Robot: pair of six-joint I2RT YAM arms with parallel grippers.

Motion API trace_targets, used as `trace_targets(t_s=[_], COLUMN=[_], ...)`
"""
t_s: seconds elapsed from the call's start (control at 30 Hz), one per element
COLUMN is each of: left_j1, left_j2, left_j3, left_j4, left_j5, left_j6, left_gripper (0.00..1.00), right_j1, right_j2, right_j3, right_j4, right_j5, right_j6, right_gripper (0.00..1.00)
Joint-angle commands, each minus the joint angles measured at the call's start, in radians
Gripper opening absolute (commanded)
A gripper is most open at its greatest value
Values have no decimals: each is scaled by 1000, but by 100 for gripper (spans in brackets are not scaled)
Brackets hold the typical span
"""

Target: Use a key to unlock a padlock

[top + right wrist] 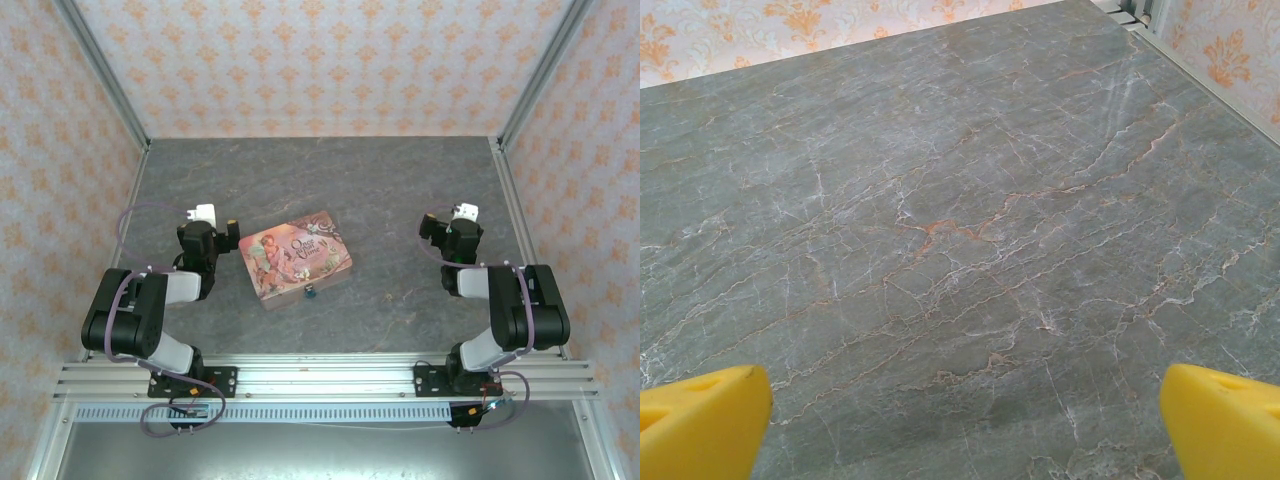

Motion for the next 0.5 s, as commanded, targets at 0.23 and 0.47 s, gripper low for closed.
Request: trace_targets(t_s=[0.23,0.47], left_j1=[-3,-5], left_j2=[-234,-481], left_j3=[115,315], left_j4=[-323,-911], left_j5=[-115,23], left_j6=[-67,-417], left_gripper=[100,100], right_j1=[-7,-1], right_j2=[-204,-417], right_j3=[81,179], right_j4=[-330,-753], right_j5=[32,-272], right_j6=[47,216], right_gripper=[99,99])
